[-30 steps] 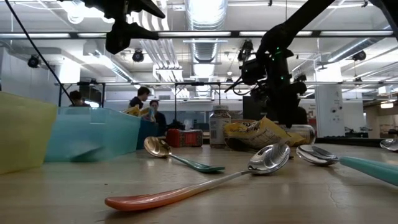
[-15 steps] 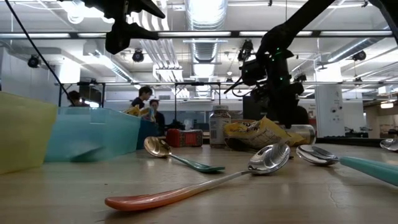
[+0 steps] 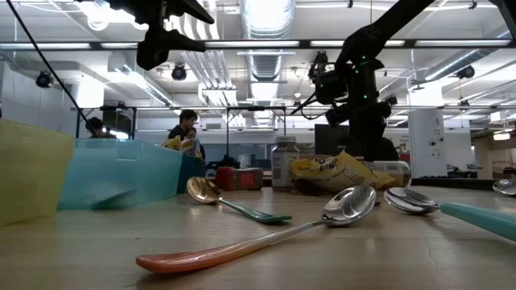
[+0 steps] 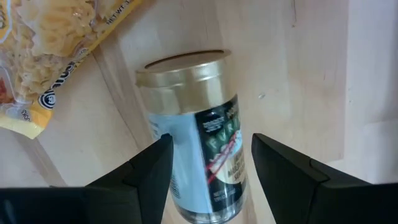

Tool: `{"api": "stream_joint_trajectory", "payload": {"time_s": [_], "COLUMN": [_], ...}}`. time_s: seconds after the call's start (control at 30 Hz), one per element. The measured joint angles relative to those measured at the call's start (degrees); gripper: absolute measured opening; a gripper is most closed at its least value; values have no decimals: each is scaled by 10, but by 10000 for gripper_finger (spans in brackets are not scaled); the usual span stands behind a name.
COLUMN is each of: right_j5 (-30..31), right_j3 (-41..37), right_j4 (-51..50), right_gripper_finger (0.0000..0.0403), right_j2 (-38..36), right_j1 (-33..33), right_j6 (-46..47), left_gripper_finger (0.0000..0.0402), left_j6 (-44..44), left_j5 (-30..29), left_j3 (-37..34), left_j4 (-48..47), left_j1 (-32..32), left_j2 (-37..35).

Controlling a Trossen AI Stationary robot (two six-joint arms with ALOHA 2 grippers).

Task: Pick & Place Food Item
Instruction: Put the golden seasoning bottle into the yellow bin

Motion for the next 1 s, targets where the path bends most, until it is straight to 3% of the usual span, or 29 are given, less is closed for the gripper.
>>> {"api": "stream_joint_trajectory", "payload": {"time_s": [0.63,0.77,1.0], "right_j5": [0,5,6], "right_j3": [-26,-30,-33], "right_j4": [-20,-19,-15], "right_gripper_finger": [215,251,355], "right_j2": [0,0,0], "right_j1": [0,0,0], "right_j6": [10,10,17], "left_gripper_finger": [214,214,214], "left_j6": [2,6,6], "left_j5": [0,0,0], "left_j3": [0,0,0], "left_j4": [0,0,0], "left_j1": [0,0,0], "left_j2": [0,0,0]}}
